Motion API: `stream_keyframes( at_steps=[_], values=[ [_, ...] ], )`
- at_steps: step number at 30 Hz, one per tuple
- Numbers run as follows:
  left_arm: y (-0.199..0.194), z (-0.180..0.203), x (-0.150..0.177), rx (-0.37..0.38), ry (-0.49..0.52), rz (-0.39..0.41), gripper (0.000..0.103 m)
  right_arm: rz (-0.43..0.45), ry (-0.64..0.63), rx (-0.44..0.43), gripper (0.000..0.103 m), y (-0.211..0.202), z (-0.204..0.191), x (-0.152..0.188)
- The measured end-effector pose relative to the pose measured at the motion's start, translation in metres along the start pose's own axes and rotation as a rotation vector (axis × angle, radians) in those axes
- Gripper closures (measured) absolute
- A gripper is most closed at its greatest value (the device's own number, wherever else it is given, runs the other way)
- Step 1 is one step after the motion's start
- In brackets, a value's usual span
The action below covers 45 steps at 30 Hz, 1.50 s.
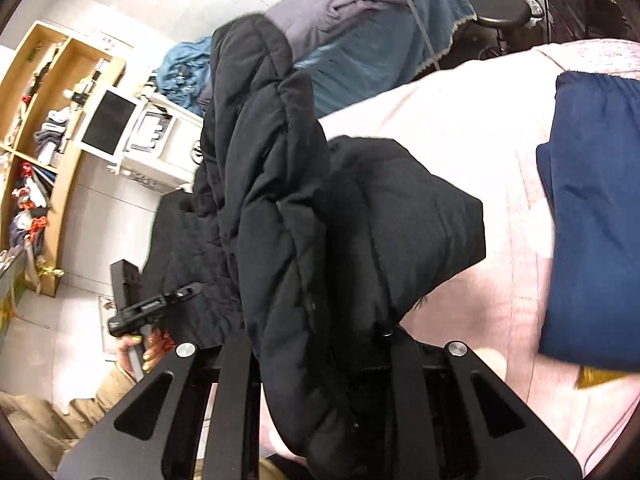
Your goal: Fold large clothes
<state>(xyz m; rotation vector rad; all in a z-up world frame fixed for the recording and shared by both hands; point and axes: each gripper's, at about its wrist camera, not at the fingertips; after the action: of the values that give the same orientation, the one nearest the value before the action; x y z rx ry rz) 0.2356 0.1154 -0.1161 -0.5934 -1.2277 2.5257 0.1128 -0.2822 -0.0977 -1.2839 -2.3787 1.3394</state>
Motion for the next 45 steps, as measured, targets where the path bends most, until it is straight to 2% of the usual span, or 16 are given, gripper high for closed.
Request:
stream_keyframes(
  at_steps=[5,8,14,21,24,25,29,30,32,33,35,37,38,41,43,45],
  values=[
    [-0.023,0.057,0.002,0.035,0.080,0.048,0.081,0.056,-0.065,-0.053,0.086,-0.057,-0.021,0.000],
    [-0.036,0.104,0.000,0.039,0.149,0.106,0.081,0.093,-0.072,-0.071,0.086,-0.107,-0.002,-0.006],
    [-0.032,0.242,-0.009,0.095,0.298,0.203,0.081,0.194,-0.130,-0.075,0.086,-0.212,0.036,-0.040],
    [0.041,0.411,-0.015,0.248,0.379,0.224,0.081,0.365,-0.170,0.049,0.086,-0.371,0.128,-0.073],
    [0.101,0.467,-0.022,0.289,0.383,0.168,0.081,0.413,-0.137,0.130,0.086,-0.427,0.184,-0.079],
    [0.129,0.486,-0.020,0.286,0.389,0.120,0.081,0.419,-0.116,0.155,0.086,-0.437,0.204,-0.080],
    [0.214,0.508,-0.007,0.222,0.362,-0.037,0.079,0.373,0.028,0.215,0.086,-0.444,0.299,-0.082],
    [0.243,0.506,-0.002,0.170,0.349,-0.095,0.079,0.328,0.107,0.207,0.086,-0.433,0.333,-0.081],
    [0.273,0.507,-0.002,0.071,0.350,-0.113,0.075,0.277,0.231,0.266,0.085,-0.412,0.384,-0.074],
    [0.287,0.498,-0.004,0.011,0.334,-0.116,0.067,0.276,0.309,0.284,0.082,-0.402,0.414,-0.067],
    [0.298,0.477,-0.011,-0.005,0.276,-0.138,0.055,0.323,0.461,0.248,0.077,-0.399,0.465,-0.051],
    [0.309,0.456,-0.021,-0.007,0.209,-0.155,0.040,0.347,0.542,0.176,0.073,-0.399,0.494,-0.042],
    [0.305,0.446,-0.026,-0.013,0.201,-0.155,0.038,0.351,0.552,0.159,0.072,-0.397,0.502,-0.040],
    [0.311,0.436,-0.025,-0.071,0.211,-0.137,0.017,0.360,0.532,0.160,0.068,-0.397,0.505,-0.040],
    [0.315,0.430,-0.027,-0.071,0.179,-0.126,0.011,0.375,0.565,0.124,0.066,-0.398,0.510,-0.036],
    [0.313,0.423,-0.021,-0.054,0.143,-0.127,0.011,0.379,0.574,0.109,0.062,-0.393,0.513,-0.028]
  ],
)
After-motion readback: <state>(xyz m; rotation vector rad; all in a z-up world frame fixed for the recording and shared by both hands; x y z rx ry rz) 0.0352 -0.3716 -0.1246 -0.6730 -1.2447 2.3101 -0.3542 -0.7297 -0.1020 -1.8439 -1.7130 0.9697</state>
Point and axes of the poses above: each gripper's, at about its wrist camera, not at the fingertips, and y roughly the way its jaws point, z to its right, x to its underside
